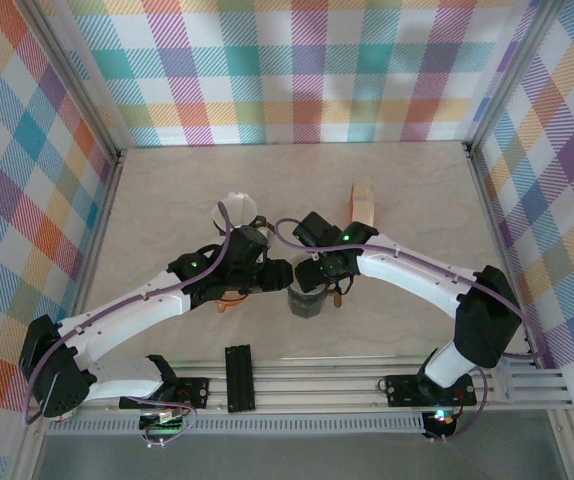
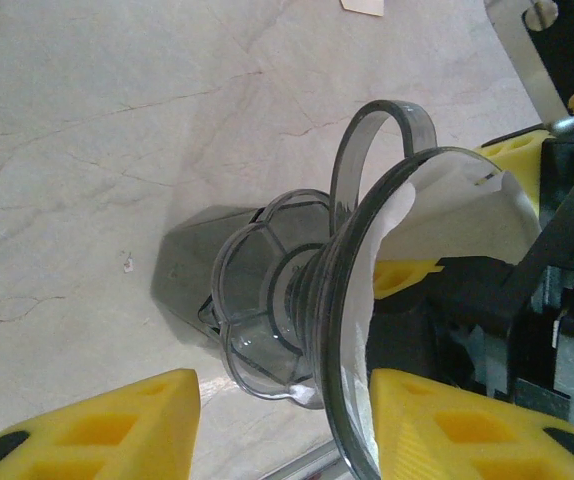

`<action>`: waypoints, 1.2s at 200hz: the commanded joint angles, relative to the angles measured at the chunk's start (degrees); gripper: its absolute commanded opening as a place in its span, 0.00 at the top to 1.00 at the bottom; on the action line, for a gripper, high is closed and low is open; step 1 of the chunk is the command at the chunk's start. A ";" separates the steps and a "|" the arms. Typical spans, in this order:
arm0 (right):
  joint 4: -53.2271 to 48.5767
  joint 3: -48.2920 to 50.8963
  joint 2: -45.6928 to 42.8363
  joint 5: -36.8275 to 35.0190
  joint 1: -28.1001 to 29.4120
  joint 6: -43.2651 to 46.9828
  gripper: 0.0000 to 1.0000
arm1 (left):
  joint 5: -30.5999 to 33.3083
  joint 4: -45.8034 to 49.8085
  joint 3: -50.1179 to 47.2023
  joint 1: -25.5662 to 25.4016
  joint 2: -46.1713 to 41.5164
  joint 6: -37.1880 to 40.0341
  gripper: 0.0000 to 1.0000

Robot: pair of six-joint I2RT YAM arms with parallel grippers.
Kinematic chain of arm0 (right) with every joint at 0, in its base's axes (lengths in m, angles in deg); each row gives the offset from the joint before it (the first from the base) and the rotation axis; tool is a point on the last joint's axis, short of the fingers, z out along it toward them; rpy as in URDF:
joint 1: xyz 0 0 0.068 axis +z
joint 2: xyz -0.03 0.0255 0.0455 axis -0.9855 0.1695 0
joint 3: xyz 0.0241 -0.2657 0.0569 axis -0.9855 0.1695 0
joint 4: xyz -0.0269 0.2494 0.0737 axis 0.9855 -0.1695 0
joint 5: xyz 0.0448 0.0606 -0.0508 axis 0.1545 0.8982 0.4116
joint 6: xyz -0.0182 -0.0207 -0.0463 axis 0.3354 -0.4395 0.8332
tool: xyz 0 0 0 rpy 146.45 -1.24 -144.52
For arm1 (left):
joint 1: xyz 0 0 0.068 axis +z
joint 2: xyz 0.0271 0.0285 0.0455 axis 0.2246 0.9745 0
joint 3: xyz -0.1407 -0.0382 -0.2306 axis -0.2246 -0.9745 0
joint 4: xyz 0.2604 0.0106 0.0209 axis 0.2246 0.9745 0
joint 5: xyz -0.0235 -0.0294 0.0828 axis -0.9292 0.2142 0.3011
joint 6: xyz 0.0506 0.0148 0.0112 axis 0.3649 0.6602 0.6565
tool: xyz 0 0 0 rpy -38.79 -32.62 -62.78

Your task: Place the coffee filter in the dripper

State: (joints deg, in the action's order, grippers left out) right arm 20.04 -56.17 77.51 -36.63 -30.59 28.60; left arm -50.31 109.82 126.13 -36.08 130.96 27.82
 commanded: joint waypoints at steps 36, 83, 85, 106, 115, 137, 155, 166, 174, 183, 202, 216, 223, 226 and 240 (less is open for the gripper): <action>-0.90 -1.47 -2.55 0.43 -0.42 -0.83 0.21 | 0.21 0.10 -0.53 -0.90 0.13 -0.47 0.54; -1.13 -1.69 -5.06 1.48 -2.60 -0.90 0.18 | 0.13 -0.28 -0.70 -0.88 0.40 -0.67 0.55; -1.15 -1.61 -5.03 1.48 -2.60 -0.85 0.18 | 0.12 -0.30 -0.70 -0.93 0.40 -0.68 0.55; -0.67 -0.66 -3.71 1.51 -2.79 -0.39 0.18 | 0.21 -0.26 -0.70 -0.95 0.45 -0.63 0.55; -0.69 -0.27 -3.06 1.65 -2.86 -0.26 0.19 | 0.21 -0.28 -0.67 -0.87 0.51 -0.68 0.55; 0.29 0.93 -2.12 2.09 -2.85 -0.16 0.19 | 0.17 -0.17 -0.68 -0.91 0.65 -0.68 0.55; 0.41 1.17 -1.34 2.15 -2.88 0.05 0.19 | 0.13 -0.21 -0.62 -0.88 0.79 -0.65 0.55; 0.54 1.25 -0.97 2.27 -2.89 0.22 0.19 | 0.16 -0.19 -0.66 -0.86 0.84 -0.60 0.55; 0.54 1.34 -0.84 2.12 -2.89 0.38 0.19 | 0.12 -0.18 -0.61 -0.89 0.98 -0.62 0.55; 0.63 1.51 -0.74 2.01 -2.88 0.40 0.19 | 0.13 -0.20 -0.61 -0.94 1.02 -0.65 0.55; 0.56 1.73 -0.68 1.72 -2.89 0.49 0.19 | 0.15 -0.27 -0.68 -0.87 1.11 -0.63 0.55; 0.58 1.70 -0.81 1.64 -2.80 0.49 0.19 | 0.04 -0.36 -0.79 -0.87 1.19 -0.77 0.55; 0.54 1.55 -0.98 1.72 -2.87 0.55 0.19 | 0.04 -0.38 -0.75 -0.87 1.15 -0.70 0.55; 0.50 1.45 -1.12 1.74 -2.81 0.51 0.19 | 0.08 -0.31 -0.78 -0.86 1.17 -0.76 0.55; 0.51 0.96 -1.95 1.75 -2.81 0.42 0.19 | 0.05 -0.35 -0.78 -0.90 1.18 -0.69 0.55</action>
State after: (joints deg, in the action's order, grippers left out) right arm 20.45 -55.09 76.35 -34.92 -33.41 28.55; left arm -50.33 109.80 125.94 -36.08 131.66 27.80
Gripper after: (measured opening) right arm 0.814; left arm 0.453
